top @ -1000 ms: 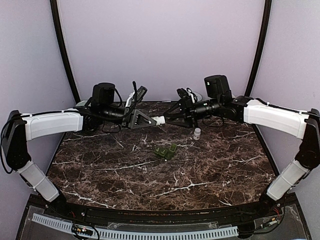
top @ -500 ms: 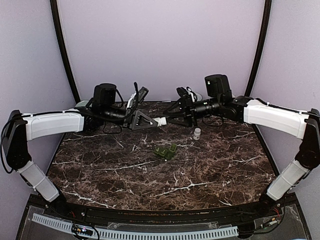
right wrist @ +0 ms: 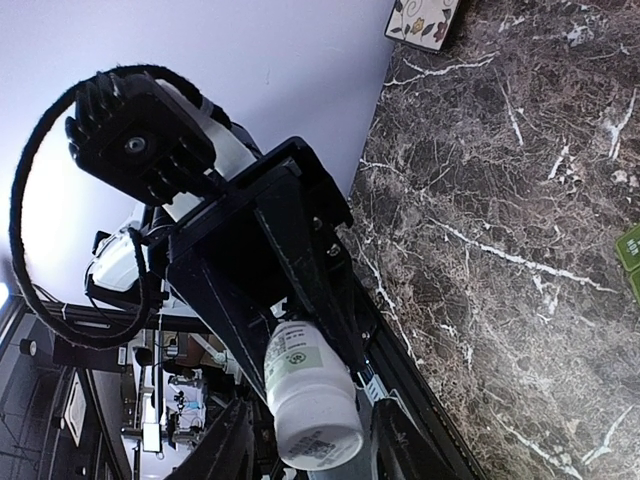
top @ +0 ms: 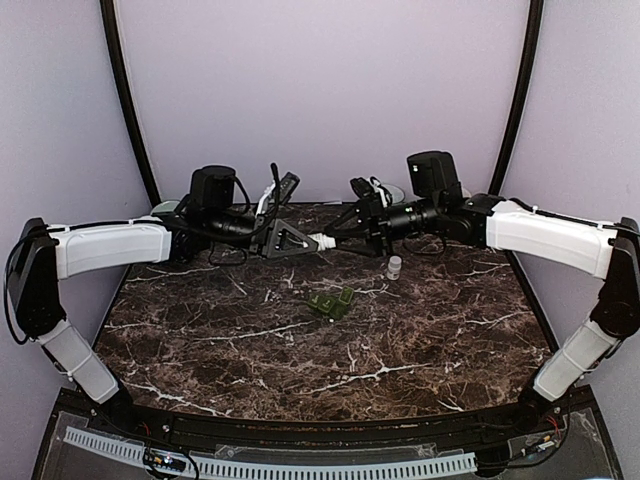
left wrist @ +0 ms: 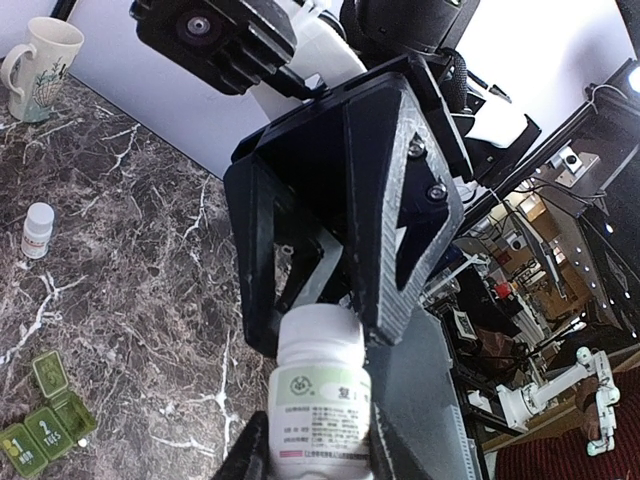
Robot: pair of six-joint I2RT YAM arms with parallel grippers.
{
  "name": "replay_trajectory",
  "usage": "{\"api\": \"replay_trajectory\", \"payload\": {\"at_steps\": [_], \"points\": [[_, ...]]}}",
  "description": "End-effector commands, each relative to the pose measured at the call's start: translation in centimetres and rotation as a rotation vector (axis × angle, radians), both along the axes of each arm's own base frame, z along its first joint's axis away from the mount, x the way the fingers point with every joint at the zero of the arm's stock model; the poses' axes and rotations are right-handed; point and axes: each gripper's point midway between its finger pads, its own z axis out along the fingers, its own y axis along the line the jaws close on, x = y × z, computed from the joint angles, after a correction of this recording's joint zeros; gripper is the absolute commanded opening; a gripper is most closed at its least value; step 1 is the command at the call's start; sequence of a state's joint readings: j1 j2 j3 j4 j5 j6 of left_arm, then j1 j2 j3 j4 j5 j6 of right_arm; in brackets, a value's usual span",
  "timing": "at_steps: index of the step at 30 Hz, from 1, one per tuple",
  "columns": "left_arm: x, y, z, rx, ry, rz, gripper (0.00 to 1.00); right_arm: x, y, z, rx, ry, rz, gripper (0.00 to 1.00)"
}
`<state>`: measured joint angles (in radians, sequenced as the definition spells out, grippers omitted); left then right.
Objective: Sort the pills into containers
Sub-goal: Unscrew the lid of the pill bottle.
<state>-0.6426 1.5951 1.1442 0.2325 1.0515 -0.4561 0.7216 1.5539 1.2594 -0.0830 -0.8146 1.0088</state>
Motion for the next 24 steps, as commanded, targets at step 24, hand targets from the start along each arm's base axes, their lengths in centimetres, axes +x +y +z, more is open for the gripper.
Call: {"api": "replay_trajectory", "payload": {"at_steps": [24], "points": [[-0.31,-0.14,1.39,-0.094,0.004,-0.012,0.00,-1.72,-0.08,0.68,0.024,-0.134,0.069,0.07]]}}
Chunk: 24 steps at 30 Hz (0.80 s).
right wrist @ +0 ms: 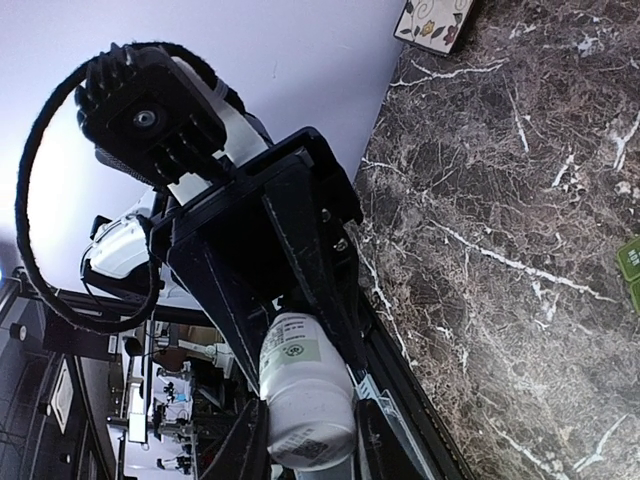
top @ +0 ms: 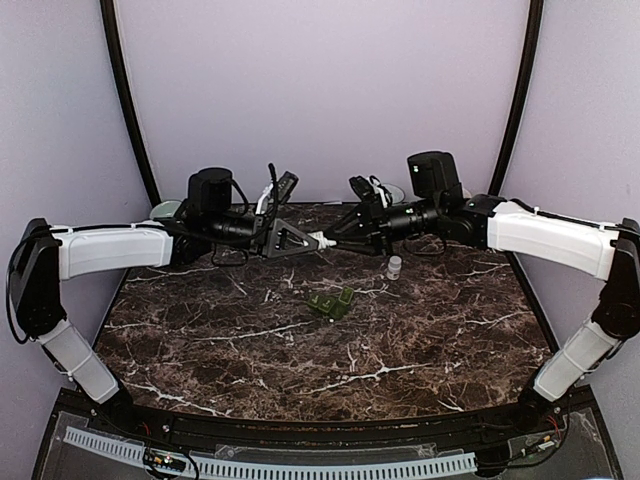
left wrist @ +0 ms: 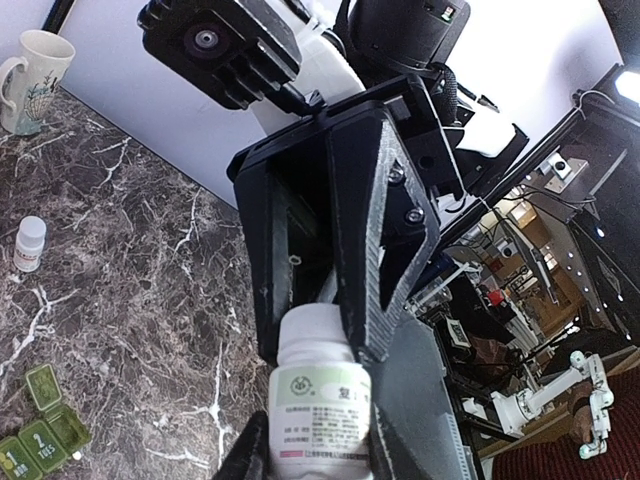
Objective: Sort the pills into containers
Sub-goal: Unscrew the lid of the pill bottle.
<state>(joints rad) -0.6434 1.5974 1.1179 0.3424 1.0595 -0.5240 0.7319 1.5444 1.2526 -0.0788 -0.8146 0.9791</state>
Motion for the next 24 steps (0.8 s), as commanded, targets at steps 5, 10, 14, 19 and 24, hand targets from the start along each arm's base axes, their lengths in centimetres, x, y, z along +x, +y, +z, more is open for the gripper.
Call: {"api": "replay_trajectory", "payload": {"at_steps": [5,10,14,19,24], "points": [[-1.1,0.2,1.0,-0.095,0.069,-0.042,0.00,-1.5,-0.4,0.4,0.026,-0.211,0.084,0.06],[-1.8,0.4,1.9,-0.144,0.113,-0.084,0.00,-2.0,-0.9,1.3,0.047,-0.343,0.109,0.05],[-2.3,0.6,2.7,-0.178,0.149,-0.118,0.00,-2.3,-1.1,1.7,0.062,-0.404,0.127,0.05],[-2.9,0.8,3.6,-0.219,0.208,-0.168,0.00,-2.7,-1.2,2.9,0.102,-0.475,0.143,0.06],[-3.3,1.1,4.5,-0.257,0.223,-0.196,0.00,-2.7,-1.6,4.2,0.097,-0.555,0.136,0.06]]}}
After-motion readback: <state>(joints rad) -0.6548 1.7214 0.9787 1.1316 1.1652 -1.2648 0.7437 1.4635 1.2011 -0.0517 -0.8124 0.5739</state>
